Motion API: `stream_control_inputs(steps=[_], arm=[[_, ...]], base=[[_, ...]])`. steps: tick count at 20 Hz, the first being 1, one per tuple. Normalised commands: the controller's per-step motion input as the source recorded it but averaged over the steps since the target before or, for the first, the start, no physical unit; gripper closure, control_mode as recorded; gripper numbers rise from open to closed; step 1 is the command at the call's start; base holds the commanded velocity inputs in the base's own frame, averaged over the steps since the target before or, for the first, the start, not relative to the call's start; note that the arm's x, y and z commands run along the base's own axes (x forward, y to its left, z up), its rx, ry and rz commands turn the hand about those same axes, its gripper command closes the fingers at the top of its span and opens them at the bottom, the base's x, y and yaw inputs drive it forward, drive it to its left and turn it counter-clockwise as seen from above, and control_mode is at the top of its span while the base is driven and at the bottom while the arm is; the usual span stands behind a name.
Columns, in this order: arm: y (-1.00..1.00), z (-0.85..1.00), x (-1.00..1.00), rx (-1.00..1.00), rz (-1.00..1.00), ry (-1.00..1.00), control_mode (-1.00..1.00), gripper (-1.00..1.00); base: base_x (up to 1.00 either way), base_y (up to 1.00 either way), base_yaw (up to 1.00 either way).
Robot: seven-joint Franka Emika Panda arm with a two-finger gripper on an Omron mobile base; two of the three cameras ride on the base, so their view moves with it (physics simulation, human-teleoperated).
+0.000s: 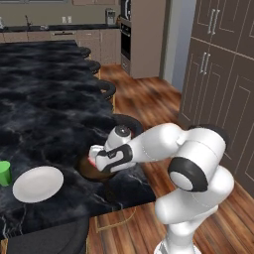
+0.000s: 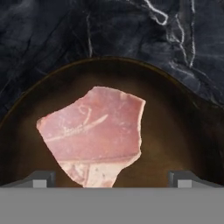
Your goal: Pick up the pan with the steak in it and place it on the dining table. Then place the steak on the plate.
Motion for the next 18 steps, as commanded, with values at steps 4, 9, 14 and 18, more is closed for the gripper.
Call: stream_control_inputs(steps=[4,9,14,18], arm=[[0.00,0.00,0.00,0.00,0.00,0.00,-1.00,-1.00],[0.00,-0.10,0.02,0.00,0.00,0.00,-1.00,-1.00],[0.00,-0.11,0.12,0.00,0.00,-0.02,-1.00,-1.00],[0.00,-0.09,0.16,0.00,0.00,-0.02,-1.00,-1.00]], base=[[0.00,0.00,0.00],[0.00,0.00,0.00],[0.00,0.00,0.00],[0.00,0.00,0.00]])
